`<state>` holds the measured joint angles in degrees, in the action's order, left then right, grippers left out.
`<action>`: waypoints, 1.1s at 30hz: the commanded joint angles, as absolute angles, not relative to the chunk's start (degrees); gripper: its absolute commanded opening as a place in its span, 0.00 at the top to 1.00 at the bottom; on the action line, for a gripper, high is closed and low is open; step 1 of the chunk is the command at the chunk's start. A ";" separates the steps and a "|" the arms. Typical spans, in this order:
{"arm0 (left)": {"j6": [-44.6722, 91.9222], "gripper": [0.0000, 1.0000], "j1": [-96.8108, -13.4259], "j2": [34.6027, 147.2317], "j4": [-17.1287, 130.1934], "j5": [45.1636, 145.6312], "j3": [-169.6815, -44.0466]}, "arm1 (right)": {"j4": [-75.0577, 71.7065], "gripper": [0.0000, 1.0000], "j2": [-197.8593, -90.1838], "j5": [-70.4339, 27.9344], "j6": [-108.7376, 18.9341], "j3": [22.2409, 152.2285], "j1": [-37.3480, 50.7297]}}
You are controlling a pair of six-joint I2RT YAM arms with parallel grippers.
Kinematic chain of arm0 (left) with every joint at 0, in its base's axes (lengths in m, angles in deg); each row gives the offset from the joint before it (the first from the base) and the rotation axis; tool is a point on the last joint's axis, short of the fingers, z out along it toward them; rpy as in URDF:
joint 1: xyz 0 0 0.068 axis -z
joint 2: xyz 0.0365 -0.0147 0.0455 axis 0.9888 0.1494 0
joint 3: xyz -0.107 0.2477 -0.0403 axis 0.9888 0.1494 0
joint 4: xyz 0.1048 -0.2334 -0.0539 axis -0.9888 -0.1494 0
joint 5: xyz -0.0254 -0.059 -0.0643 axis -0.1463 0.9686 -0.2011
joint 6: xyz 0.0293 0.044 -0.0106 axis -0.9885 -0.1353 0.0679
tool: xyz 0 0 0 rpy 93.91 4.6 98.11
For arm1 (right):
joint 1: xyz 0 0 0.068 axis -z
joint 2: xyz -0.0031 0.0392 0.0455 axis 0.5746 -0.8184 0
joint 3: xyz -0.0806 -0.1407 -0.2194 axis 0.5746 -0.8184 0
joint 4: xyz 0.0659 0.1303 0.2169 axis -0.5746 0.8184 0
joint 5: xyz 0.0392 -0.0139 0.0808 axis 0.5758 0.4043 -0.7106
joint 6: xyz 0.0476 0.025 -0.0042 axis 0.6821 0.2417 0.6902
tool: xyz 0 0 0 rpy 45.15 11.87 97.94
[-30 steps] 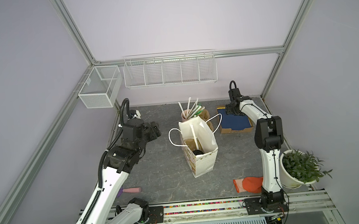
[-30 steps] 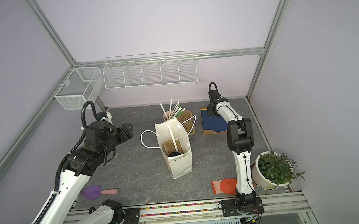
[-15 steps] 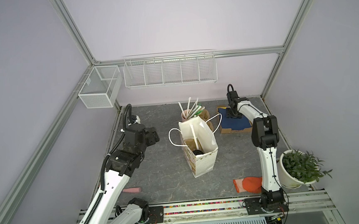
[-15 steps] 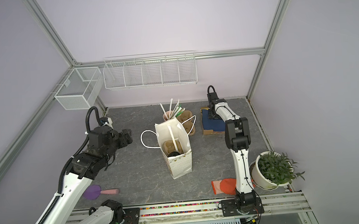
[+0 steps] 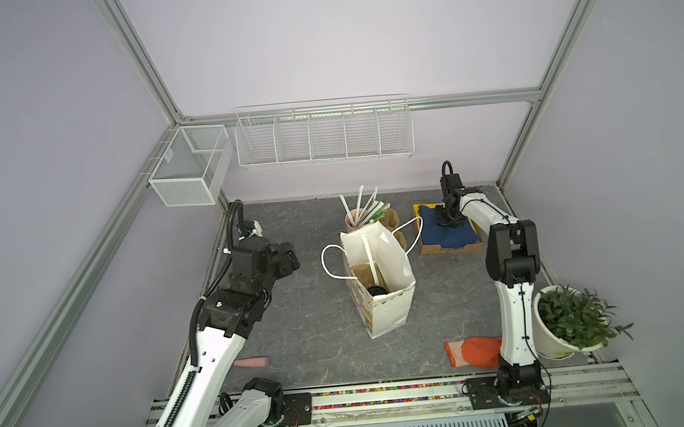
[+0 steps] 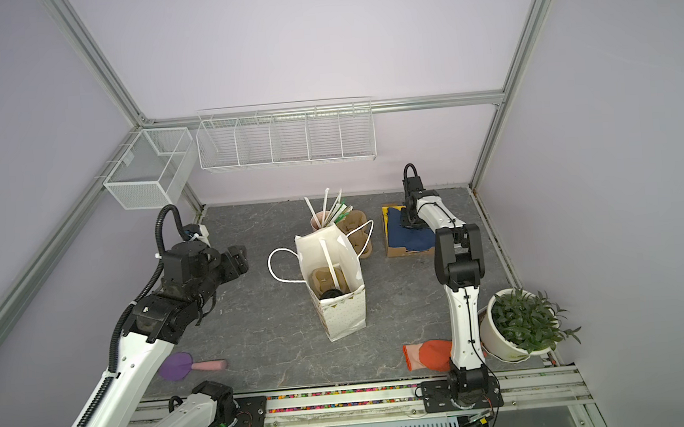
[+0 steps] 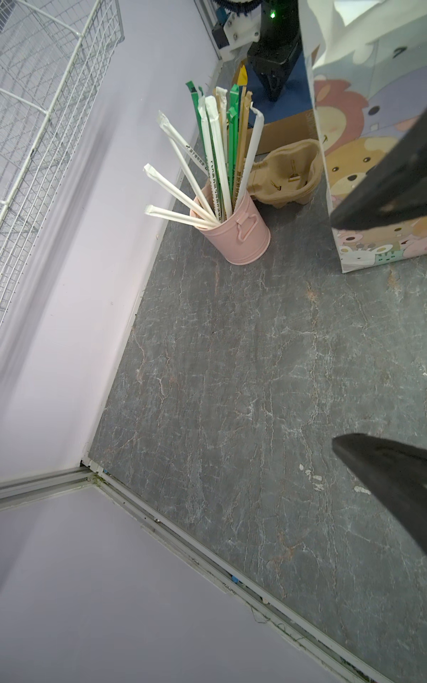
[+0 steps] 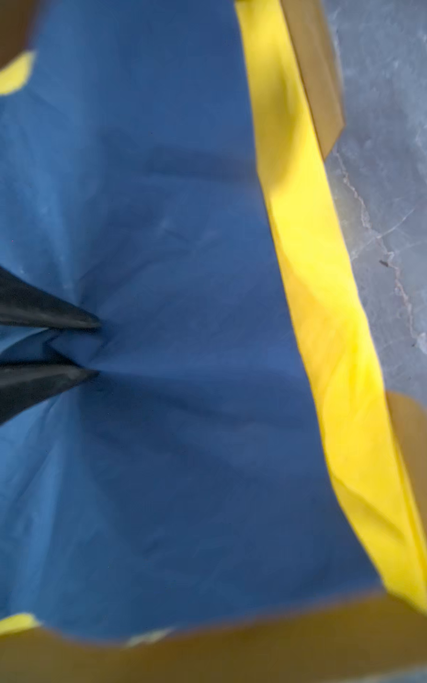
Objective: Pack the takeout coffee
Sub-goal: 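Reach the right gripper to the blue napkin on the cardboard tray and grasp it, then lift the blue napkin with the right gripper and lower it into the bag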
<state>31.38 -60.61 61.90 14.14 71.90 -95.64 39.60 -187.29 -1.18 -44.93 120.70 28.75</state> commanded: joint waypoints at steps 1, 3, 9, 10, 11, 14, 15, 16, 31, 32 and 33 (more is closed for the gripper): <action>30.92 0.13 -61.25 61.25 14.52 73.08 -94.95 | 39.77 0.86 -182.09 -1.86 -44.66 119.79 29.01; 31.00 0.13 -61.42 61.18 14.50 73.37 -94.85 | 39.92 0.88 -180.84 -1.19 -44.80 119.51 28.95; 30.91 0.13 -61.48 61.40 14.52 74.06 -94.72 | 39.10 0.94 -176.37 -0.26 -44.69 117.56 29.10; 30.87 0.13 -61.51 61.44 14.41 74.09 -94.80 | 39.13 0.94 -175.59 -0.32 -44.68 117.32 29.10; 30.86 0.13 -61.59 61.50 14.43 74.07 -94.81 | 39.17 0.94 -174.71 -0.83 -44.51 117.14 29.10; 30.86 0.13 -61.63 61.35 14.43 74.24 -94.72 | 37.59 0.94 -170.05 -2.11 -43.19 114.70 29.10; 30.92 0.13 -61.58 61.41 14.40 74.27 -94.72 | 36.95 0.94 -168.14 -2.60 -42.78 113.58 29.08; 30.91 0.13 -61.62 61.42 14.43 74.28 -94.73 | 36.30 0.94 -166.06 -3.07 -42.38 112.51 29.02; 31.35 0.13 -62.08 61.19 14.87 75.92 -94.54 | 21.30 0.94 -127.35 -18.41 -42.83 98.88 14.00; 31.41 0.13 -62.12 61.15 14.86 75.98 -94.54 | 20.86 0.94 -126.18 -18.15 -44.34 98.84 11.24; 31.36 0.13 -62.10 61.14 14.87 75.96 -94.55 | 21.17 0.94 -125.24 -17.97 -45.64 99.22 8.11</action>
<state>31.40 -61.90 61.90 14.34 75.57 -95.33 23.32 -126.48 -14.77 -41.96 99.96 13.29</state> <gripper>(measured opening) 0.866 0.066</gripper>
